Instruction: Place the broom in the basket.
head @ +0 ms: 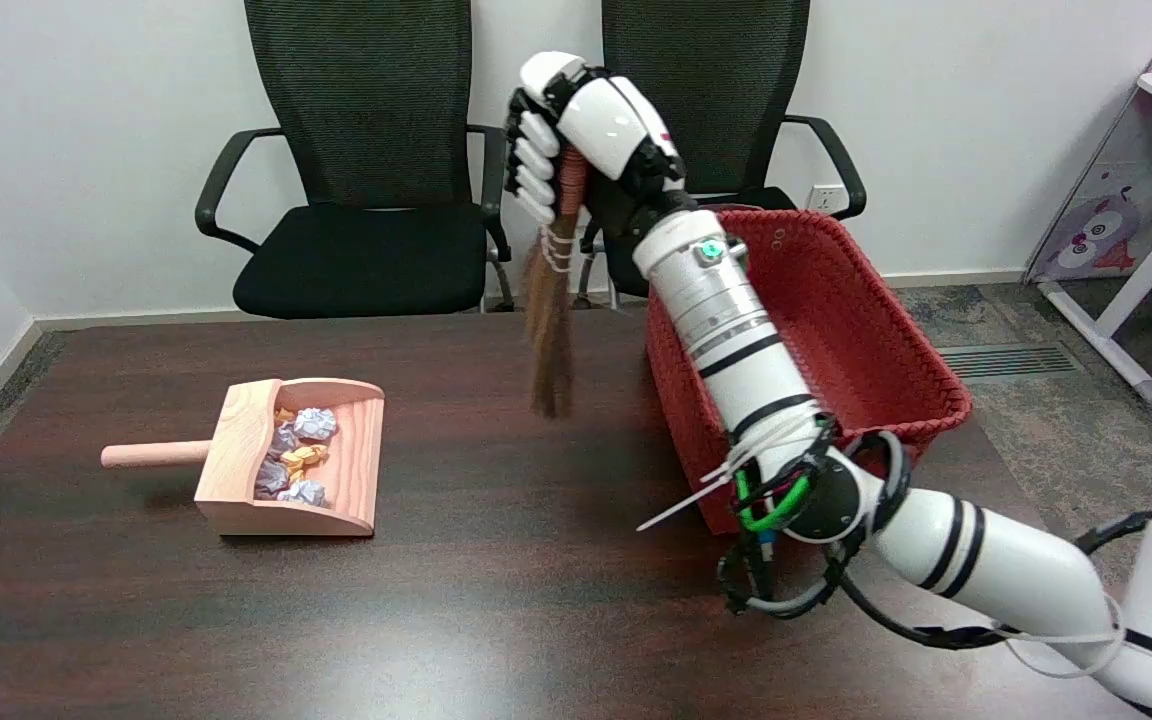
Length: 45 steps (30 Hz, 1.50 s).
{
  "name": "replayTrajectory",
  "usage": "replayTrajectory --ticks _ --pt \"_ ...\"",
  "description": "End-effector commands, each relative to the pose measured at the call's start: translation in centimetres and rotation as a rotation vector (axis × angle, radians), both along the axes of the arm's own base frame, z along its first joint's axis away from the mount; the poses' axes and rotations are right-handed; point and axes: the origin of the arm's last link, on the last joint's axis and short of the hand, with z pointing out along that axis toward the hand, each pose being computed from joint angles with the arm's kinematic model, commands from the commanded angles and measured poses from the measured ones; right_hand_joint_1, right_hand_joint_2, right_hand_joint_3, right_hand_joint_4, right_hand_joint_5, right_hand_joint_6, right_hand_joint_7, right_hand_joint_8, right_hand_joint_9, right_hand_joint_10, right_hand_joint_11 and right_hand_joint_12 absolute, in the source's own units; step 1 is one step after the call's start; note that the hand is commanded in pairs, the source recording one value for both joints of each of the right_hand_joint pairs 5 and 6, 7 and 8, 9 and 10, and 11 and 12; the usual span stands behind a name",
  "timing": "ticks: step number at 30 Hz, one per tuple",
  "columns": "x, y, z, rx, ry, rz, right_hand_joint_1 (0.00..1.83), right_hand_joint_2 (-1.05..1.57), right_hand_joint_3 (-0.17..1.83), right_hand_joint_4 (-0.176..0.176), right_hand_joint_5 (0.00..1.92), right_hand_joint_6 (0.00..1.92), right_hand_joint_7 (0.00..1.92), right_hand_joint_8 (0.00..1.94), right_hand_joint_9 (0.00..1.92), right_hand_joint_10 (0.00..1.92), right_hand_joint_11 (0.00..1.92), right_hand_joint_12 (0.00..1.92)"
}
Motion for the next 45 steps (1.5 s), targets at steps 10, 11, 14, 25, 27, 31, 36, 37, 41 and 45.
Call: replayTrajectory --ticks 10,11,14,25,27,31,36,37,41,45 --pt "-0.6 0.5 4.9 -0.101 0.054 -0.058 0.67 1.57 1.55 0.044 1.92 1.92 1.92 1.92 1.92 1.92 1.92 1.92" --pt "-0.5 0.5 5.0 -0.102 0.055 -0.057 0.67 1.57 1.55 0.044 1.92 1.92 1.92 1.92 1.92 1.92 1.92 1.92" --pt "0.6 0.6 5.3 -0.099 0.046 -0.032 0.67 1.57 1.56 0.044 1.92 1.92 1.92 1.92 1.92 1.92 1.92 1.92" --pt "14.4 3.1 11.5 0.0 -0.008 0.128 0.71 1.57 1.5 0.041 1.92 1.92 1.92 1.92 1.92 1.92 1.92 1.92" --pt "16.2 3.5 12.9 -0.011 0.006 0.132 0.71 1.57 1.5 0.041 1.92 1.92 1.92 1.92 1.92 1.92 1.92 1.92" --pt "19.0 4.3 15.4 -0.043 0.077 0.118 0.71 1.57 1.51 0.039 1.92 1.92 1.92 1.92 1.92 1.92 1.92 1.92" --pt "18.0 4.4 17.2 -0.075 0.145 0.022 0.72 1.57 1.53 0.038 1.92 1.92 1.92 1.92 1.92 1.92 1.92 1.92" --pt "17.5 4.3 17.3 -0.083 0.153 0.015 0.72 1.57 1.54 0.037 1.92 1.92 1.92 1.92 1.92 1.92 1.92 1.92" --pt "13.8 4.1 18.3 -0.145 0.199 -0.021 0.73 1.57 1.54 0.033 1.92 1.92 1.92 1.92 1.92 1.92 1.92 1.92" --pt "9.6 3.9 18.8 -0.179 0.198 -0.08 0.73 1.57 1.59 0.03 1.92 1.92 1.92 1.92 1.92 1.92 1.92 1.92"
